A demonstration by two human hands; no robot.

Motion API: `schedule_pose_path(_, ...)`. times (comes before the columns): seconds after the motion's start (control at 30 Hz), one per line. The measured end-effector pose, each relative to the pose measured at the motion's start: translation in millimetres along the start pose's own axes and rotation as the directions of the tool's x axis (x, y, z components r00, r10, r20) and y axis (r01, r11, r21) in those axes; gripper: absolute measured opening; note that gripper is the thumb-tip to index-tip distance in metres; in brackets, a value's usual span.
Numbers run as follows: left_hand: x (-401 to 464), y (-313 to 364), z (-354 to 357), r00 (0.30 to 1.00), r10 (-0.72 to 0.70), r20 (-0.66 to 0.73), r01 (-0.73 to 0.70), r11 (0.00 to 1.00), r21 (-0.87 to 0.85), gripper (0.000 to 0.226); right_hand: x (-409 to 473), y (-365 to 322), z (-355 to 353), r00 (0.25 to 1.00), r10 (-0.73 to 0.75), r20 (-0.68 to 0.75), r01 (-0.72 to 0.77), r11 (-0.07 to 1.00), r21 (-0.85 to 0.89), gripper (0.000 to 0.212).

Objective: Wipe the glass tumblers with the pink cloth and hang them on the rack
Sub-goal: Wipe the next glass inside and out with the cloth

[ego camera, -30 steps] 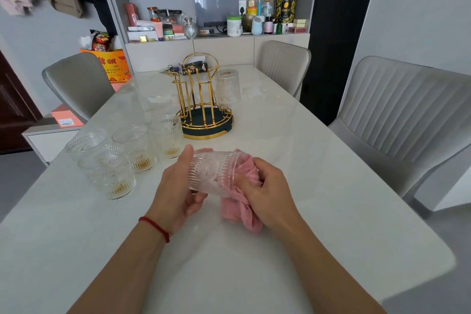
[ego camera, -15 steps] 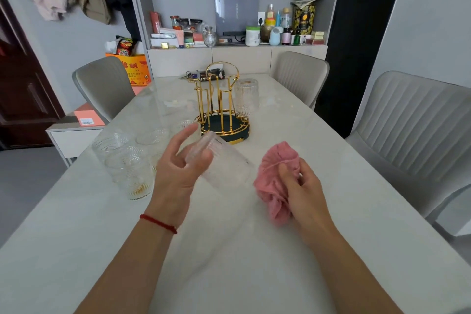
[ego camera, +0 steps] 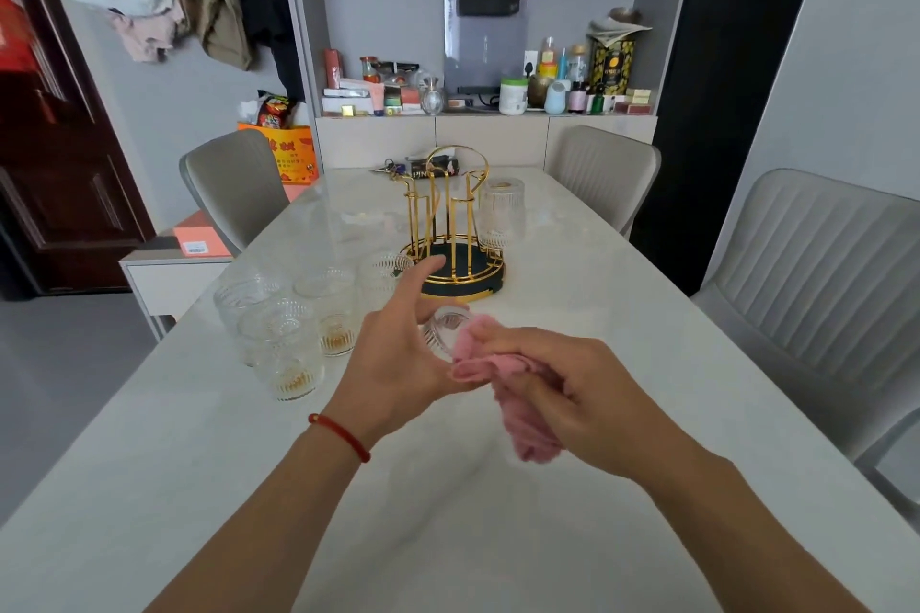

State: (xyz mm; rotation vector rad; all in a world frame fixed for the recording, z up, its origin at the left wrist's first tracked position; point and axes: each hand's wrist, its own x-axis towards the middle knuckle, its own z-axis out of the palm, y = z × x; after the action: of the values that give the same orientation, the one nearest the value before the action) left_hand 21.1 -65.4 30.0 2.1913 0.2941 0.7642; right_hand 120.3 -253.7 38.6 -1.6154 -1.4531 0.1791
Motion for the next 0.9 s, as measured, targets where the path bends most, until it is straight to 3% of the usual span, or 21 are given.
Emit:
schedule_pose_path(0.1, -2, 2, 4, 0.999, 0.036, 0.019, -0.036, 0.999, 0.017, 0.118, 10, 6, -2, 0.998, 0.017, -0.054, -0.019, 0.999, -0.032, 0.024)
schedule_pose_path(0.2, 6, 3, 4, 0.998, 0.018, 0.064, -0.021, 0.999, 0.037, 0.12, 22, -1, 10, 0.99, -0.129, -0.056, 0.114, 0.968, -0.223, 0.02)
schedule_pose_path(0.27, 11, 2, 1, 0.998, 0.007, 0.067, -0.01, 0.998, 0.055, 0.122, 17, 2, 8, 0.99, -0.139, -0.008, 0.136, 0.979, -0.155, 0.02)
schedule_pose_path(0.37, 14, 1, 1, 0.999, -0.012, 0.053, 0.01, 0.999, 0.042, 0.12, 4, 11, -8, 1.0, -0.021, 0.003, 0.02, 0.998, 0.054, 0.022)
schedule_pose_path(0.47, 24, 4, 4, 0.996, -0.08, 0.026, 0.081, 0.996, -0.024, 0.111, 8, 28, -24, 0.968, 0.138, -0.208, -0.119, 0.988, 0.1, 0.026)
schedule_pose_path(0.57, 51, 16, -2, 0.986, -0.16, -0.049, 0.15, 0.975, -0.163, 0.094, 28, 51, -32, 0.859, 0.318, -0.401, -0.224, 0.938, 0.264, 0.025)
schedule_pose_path(0.63, 80, 25, -7, 0.979, -0.185, -0.089, 0.154, 0.949, -0.277, 0.088, 46, 68, -36, 0.759, 0.498, -0.418, -0.246, 0.815, 0.525, 0.021)
schedule_pose_path(0.73, 128, 38, -17, 0.957, -0.237, -0.165, 0.156, 0.906, -0.394, 0.095, 67, 86, -44, 0.644, 0.734, -0.215, -0.193, 0.429, 0.882, 0.029)
schedule_pose_path(0.8, 165, 46, -24, 0.94, -0.274, -0.205, 0.167, 0.89, -0.423, 0.091, 75, 93, -51, 0.629, 0.775, -0.065, -0.202, 0.244, 0.949, 0.04)
schedule_pose_path(0.9, 222, 57, -36, 0.92, -0.296, -0.255, 0.165, 0.886, -0.433, 0.077, 84, 103, -53, 0.638, 0.77, -0.001, -0.209, 0.174, 0.962, 0.052)
